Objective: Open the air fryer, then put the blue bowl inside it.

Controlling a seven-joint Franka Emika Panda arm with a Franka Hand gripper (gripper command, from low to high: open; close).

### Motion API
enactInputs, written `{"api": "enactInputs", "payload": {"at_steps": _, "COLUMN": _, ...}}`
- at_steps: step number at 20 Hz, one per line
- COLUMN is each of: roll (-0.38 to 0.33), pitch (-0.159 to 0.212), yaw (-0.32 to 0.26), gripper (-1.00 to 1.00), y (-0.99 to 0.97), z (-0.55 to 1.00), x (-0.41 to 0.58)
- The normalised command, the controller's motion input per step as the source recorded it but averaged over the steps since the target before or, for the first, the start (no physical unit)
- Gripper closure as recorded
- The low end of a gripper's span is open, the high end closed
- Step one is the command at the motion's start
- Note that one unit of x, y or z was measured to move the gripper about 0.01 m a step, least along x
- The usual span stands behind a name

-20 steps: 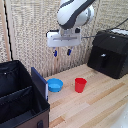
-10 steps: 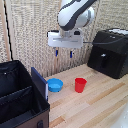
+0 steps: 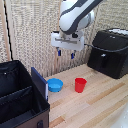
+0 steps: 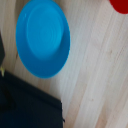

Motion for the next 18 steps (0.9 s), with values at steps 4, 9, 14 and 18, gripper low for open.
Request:
{"api": "enactInputs", "payload": {"at_steps": 4, "roll": -0.375, "pitch": -0.012, "yaw": -0.124, "gripper": -1.00, "y": -0.13, "z": -0.01, "x": 0.007}}
{"api": "enactInputs", "payload": {"at_steps": 9, "roll": -0.375, "pitch": -0.061, "yaw": -0.028, "gripper": -1.00, "y": -0.23, "z": -0.05, "x": -0.003}}
{"api": "enactInputs", "payload": {"at_steps": 14, "roll": -0.370, "pitch": -0.101, "yaw": 0.003, "gripper": -1.00, "y": -0.40, "z": -0.10, "x": -0.074}}
{"api": "enactInputs", "payload": {"at_steps": 18, "roll": -0.314, "pitch": -0.090, "yaw": 0.025, "gripper": -1.00, "y": -0.48, "z": -0.22, "x": -0.178}}
